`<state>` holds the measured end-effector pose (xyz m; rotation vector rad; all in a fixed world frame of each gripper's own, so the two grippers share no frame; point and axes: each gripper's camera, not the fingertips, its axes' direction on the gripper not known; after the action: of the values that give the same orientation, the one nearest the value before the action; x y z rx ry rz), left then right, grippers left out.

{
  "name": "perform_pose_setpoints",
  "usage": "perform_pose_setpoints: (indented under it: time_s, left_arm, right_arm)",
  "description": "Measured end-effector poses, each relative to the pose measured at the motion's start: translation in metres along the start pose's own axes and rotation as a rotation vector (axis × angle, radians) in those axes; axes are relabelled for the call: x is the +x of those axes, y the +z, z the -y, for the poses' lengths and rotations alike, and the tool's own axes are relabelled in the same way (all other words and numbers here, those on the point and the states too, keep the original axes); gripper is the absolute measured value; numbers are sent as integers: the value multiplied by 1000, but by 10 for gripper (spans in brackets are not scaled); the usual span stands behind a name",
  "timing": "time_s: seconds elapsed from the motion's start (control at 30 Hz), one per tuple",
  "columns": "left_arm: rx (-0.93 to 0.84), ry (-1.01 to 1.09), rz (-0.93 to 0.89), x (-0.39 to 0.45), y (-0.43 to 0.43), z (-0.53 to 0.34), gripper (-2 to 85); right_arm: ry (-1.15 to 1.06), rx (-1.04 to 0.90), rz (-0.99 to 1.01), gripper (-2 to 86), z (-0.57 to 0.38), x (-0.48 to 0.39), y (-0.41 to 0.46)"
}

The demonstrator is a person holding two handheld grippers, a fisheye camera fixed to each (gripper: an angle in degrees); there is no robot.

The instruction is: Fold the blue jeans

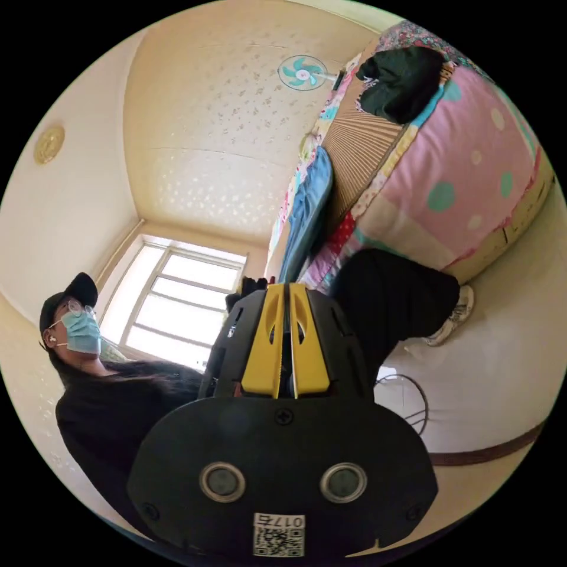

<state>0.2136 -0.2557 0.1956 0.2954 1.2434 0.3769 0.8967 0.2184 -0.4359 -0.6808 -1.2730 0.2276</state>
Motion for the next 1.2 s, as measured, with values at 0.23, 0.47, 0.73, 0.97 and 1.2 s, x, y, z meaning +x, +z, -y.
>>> perform_pose_setpoints:
  time_s: [0.23,0.47,0.73,0.97,1.2]
  left_arm:
    - [19,-321,205,-23,-28,-79,83]
    - [138,-150,115,28,-66,-3,165]
    - [-15,-160,-22,5,-8,53,48]
    - [84,-102,60,7,-29,25,-8]
    - [104,0,131,25,-44,10,-9]
  right_arm:
    - [174,-120,-152,15,-31,47,27]
    - [-260,-229,-45,18,-36,-67,86]
    - [-450,-651,98,29,-35,-90,217]
    - [-400,-676,-356,98,170,-35,287]
    - [-60,-229,-401,149,355,72,418]
